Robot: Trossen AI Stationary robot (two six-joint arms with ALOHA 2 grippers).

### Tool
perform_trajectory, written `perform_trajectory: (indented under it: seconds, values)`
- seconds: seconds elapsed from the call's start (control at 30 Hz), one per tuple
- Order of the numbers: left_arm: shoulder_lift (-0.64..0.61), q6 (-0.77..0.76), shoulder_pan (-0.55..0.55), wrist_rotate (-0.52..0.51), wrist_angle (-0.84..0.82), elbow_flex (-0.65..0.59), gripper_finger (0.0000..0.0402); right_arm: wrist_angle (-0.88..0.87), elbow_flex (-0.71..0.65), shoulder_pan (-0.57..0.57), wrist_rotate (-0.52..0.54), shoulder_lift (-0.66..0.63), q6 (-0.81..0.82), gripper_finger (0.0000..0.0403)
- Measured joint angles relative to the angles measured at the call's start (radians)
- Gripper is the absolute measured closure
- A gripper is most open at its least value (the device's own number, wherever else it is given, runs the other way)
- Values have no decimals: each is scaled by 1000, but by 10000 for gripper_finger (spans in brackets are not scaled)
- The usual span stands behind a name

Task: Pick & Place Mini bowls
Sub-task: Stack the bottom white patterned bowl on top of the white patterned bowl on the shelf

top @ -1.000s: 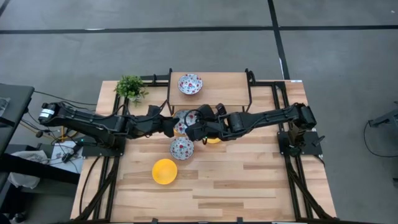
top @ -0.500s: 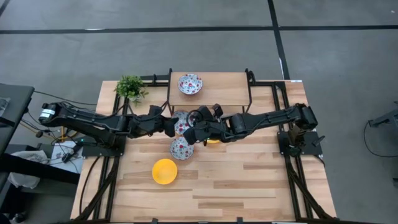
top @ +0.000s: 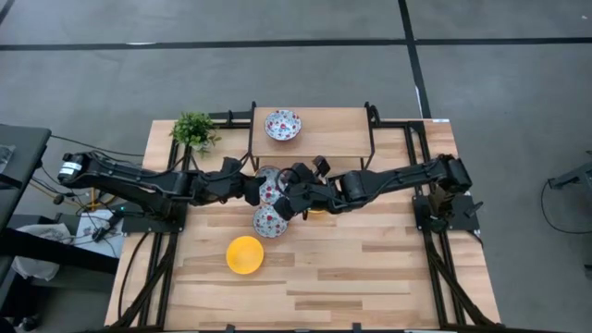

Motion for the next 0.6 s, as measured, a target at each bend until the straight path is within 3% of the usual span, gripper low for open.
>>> perform_trajectory:
  seconds: [0.33, 0.6]
  values:
    - [-3, 31, 0, -26, -20, 3, 391, -110, 114, 6, -16, 2, -68, 263]
    - [-3, 72, 1, 24, -59, 3, 391, -347, 155, 13, -7, 0, -212, 279]
